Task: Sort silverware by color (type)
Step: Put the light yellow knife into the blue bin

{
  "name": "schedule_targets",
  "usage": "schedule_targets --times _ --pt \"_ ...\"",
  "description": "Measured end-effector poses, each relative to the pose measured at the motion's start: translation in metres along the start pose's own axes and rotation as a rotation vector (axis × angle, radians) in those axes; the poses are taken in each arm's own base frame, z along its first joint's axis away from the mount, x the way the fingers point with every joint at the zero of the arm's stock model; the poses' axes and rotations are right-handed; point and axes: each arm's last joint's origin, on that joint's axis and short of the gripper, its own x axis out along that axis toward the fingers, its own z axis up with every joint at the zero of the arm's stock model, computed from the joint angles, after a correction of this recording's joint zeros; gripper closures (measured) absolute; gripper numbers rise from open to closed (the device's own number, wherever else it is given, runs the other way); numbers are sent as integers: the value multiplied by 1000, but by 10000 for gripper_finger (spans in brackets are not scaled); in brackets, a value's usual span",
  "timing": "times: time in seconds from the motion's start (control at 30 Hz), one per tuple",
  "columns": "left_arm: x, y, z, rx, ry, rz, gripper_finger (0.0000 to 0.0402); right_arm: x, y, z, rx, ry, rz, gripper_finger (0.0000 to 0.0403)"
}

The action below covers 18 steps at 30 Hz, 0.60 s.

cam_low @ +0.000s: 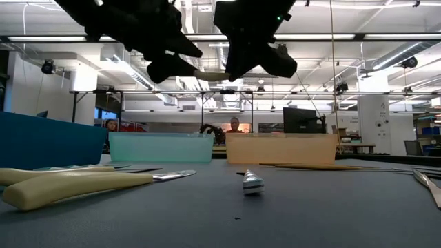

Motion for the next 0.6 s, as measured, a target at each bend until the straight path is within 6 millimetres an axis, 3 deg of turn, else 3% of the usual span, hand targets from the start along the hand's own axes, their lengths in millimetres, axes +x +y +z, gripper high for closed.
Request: schedule_targets --times 0.4,0.6 --pt "39 7 6 -1 63 45 159 8 3 5 -63 38 -36 362" --pt "47 9 3 4 85 51 179 8 3 5 -60 35 -39 362"
